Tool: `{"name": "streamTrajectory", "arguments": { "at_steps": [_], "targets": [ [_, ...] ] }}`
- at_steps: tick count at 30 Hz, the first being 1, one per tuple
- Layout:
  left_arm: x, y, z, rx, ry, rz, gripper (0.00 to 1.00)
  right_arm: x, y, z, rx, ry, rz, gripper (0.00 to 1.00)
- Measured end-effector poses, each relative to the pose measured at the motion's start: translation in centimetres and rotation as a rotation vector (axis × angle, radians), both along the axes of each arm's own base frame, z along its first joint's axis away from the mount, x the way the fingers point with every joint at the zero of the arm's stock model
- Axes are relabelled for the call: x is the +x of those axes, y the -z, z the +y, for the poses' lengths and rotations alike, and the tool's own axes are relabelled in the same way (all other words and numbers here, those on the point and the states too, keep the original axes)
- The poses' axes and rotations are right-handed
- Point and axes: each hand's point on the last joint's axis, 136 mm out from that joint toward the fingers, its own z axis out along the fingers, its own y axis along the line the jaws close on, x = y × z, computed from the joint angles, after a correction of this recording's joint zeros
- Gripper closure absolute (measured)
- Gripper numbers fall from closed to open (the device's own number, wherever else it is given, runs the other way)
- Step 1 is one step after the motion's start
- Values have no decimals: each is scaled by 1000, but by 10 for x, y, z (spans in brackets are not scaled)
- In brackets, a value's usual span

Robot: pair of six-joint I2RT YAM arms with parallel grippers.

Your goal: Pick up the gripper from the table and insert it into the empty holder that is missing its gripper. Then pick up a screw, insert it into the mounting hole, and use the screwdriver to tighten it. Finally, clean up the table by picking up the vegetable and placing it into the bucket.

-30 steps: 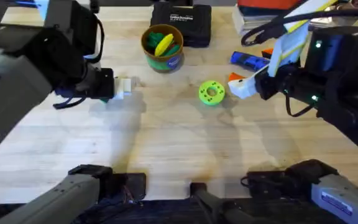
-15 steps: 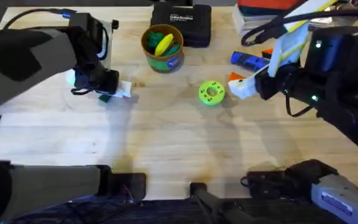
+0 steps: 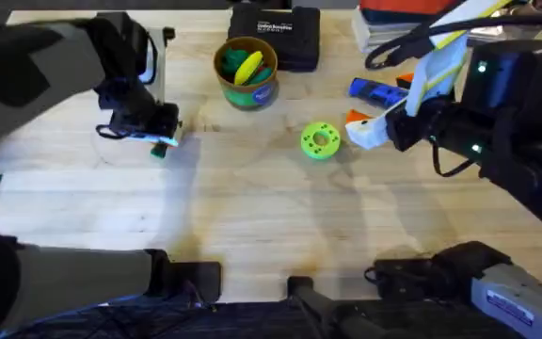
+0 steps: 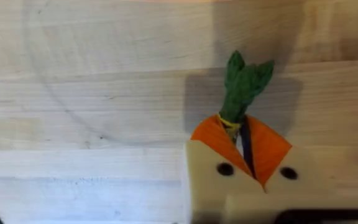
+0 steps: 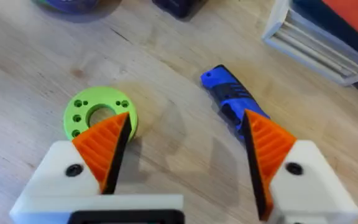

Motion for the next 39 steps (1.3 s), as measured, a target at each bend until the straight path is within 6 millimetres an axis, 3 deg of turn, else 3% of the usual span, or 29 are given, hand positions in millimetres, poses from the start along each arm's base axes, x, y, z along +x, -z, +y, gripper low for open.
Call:
{"name": "streamTrajectory", "arguments": {
  "at_steps": [4,9,12,14,17,20,24,27,28,30,34,35,39],
  "targets": [
    [25,-39,-27,-49,51,-87,982,0,2,0,-2,0,7,7],
    [92,-106,-81,-190,95,-397,982,1,13,0,-11,0,42,7],
    [122,-134,-114,-293,99,-554,982,2,14,0,-13,0,46,7],
    [132,-143,-133,-349,93,-605,982,2,14,0,-12,0,46,7],
    [139,-142,-155,-404,90,-618,982,2,14,0,-12,0,46,7],
    [138,-120,-167,-424,82,-553,982,2,14,0,-12,0,46,7],
    [135,-90,-167,-413,53,-463,982,2,14,0,-13,0,46,7],
    [136,-87,-166,-413,43,-456,979,2,13,1,-12,0,43,7],
    [136,-87,-166,-413,43,-457,954,3,13,1,-11,0,40,7],
    [136,-88,-166,-415,40,-459,768,4,11,1,-9,0,32,7],
    [136,-90,-166,-416,39,-463,147,6,8,2,-4,0,15,7],
    [136,-91,-166,-419,35,-465,53,6,8,2,-4,0,16,7],
    [130,-106,-165,-419,52,-484,16,1,13,0,-7,5,53,7]
  ]
}}
